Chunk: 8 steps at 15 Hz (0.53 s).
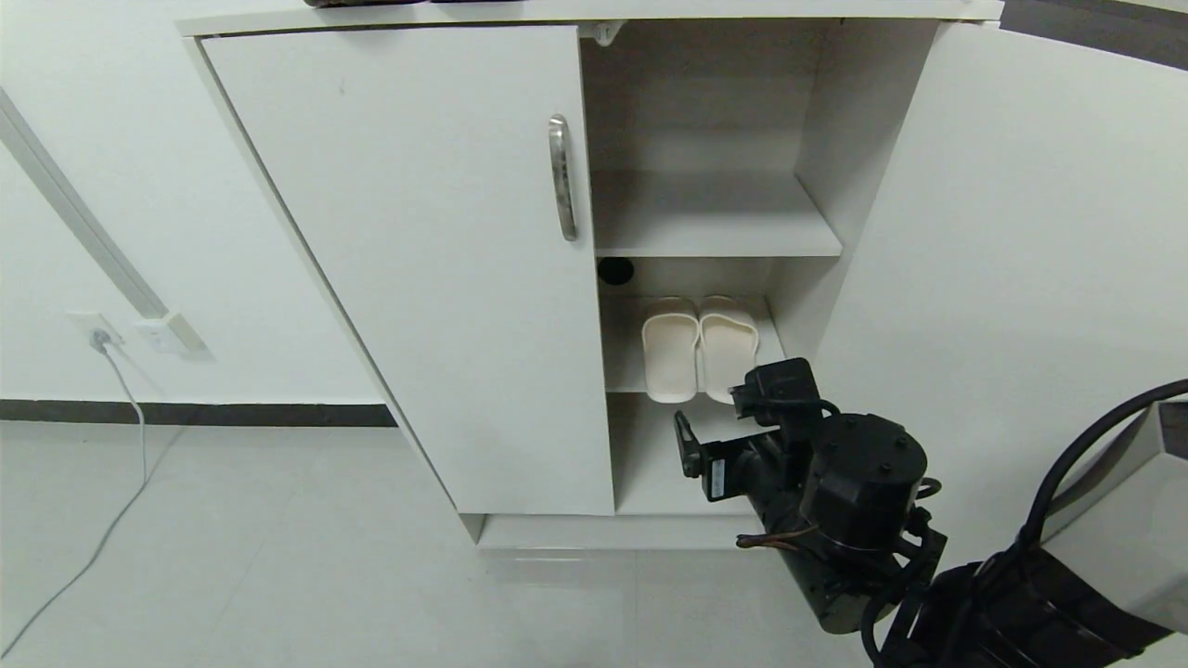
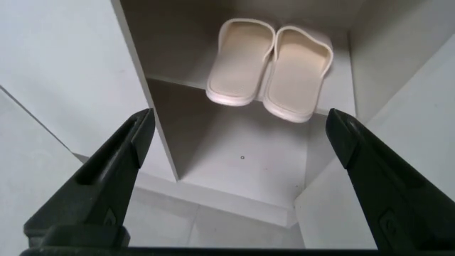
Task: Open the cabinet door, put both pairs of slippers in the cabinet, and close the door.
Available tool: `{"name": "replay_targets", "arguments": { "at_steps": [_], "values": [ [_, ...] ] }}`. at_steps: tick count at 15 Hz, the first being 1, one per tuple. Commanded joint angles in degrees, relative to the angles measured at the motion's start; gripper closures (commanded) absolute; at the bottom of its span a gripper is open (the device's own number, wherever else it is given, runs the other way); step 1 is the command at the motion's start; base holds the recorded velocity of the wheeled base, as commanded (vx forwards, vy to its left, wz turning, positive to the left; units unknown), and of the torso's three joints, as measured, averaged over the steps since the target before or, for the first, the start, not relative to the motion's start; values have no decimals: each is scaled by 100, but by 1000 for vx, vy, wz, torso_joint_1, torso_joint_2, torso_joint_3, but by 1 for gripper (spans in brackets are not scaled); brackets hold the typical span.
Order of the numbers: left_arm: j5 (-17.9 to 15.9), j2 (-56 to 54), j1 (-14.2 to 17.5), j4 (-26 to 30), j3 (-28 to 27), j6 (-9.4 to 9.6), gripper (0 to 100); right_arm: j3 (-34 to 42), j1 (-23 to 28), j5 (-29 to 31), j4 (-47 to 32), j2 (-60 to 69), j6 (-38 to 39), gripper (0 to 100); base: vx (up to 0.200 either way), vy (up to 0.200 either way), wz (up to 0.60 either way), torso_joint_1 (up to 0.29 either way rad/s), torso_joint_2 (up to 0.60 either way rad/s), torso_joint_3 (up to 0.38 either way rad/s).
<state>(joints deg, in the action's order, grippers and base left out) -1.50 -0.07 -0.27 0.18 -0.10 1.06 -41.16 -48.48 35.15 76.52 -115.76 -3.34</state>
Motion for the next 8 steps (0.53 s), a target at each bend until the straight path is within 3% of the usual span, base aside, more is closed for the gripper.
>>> {"name": "replay_targets", "arguments": {
  "at_steps": [1, 5, 8],
  "values": [
    [1, 7, 0, -1, 1, -1, 100, 11, 5, -8, 3, -8, 0, 0, 0, 0, 0, 0, 0, 0],
    [1, 7, 0, -1, 1, -9, 100, 37, 23, -157, 3, 1, 9, 0, 0, 0, 0, 0, 0, 0],
    [1, 7, 0, -1, 1, -9, 100, 99, 23, -175, 3, 1, 9, 0, 0, 200, 0, 5, 1, 7]
  ]
}}
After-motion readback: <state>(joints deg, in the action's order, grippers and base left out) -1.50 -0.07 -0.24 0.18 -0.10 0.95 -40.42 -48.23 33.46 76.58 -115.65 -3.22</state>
